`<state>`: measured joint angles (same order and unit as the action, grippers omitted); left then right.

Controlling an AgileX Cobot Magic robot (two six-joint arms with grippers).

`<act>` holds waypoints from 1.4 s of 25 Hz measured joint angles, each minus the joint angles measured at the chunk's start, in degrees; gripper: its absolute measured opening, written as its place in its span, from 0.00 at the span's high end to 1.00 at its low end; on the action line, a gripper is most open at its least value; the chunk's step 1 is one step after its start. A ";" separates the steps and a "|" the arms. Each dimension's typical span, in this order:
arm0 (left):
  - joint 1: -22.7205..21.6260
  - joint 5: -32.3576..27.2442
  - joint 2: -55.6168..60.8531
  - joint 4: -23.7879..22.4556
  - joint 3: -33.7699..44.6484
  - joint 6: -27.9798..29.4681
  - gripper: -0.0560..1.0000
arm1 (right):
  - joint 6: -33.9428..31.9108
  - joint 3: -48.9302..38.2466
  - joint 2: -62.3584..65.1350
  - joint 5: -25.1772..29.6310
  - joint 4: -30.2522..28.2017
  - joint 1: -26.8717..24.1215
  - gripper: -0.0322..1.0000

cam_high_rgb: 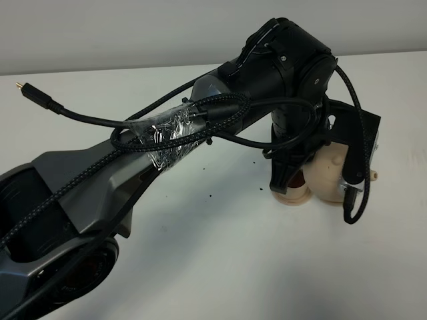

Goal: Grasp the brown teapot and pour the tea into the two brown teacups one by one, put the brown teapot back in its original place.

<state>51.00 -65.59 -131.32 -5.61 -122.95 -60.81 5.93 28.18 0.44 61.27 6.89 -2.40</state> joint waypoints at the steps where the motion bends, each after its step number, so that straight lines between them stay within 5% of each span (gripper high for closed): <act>1: 0.00 -1.52 0.00 0.90 0.00 2.33 0.80 | 0.00 0.00 0.00 0.00 0.00 0.00 0.67; 7: 0.00 -2.65 0.00 5.61 0.00 15.25 0.80 | 0.00 0.00 0.00 0.00 0.00 0.00 0.67; 17: 0.60 -2.65 0.07 6.84 2.32 33.61 0.80 | 0.00 0.00 0.00 0.00 0.00 0.00 0.67; 25: 0.74 -2.65 0.08 10.76 7.15 37.94 0.80 | 0.00 0.00 0.00 0.00 0.00 0.00 0.67; 35: 0.79 -2.65 0.19 9.40 10.53 40.01 0.80 | 0.00 0.00 0.00 0.00 0.00 0.00 0.67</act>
<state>51.79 -68.24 -131.13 3.79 -112.42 -20.79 5.93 28.18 0.44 61.27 6.89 -2.40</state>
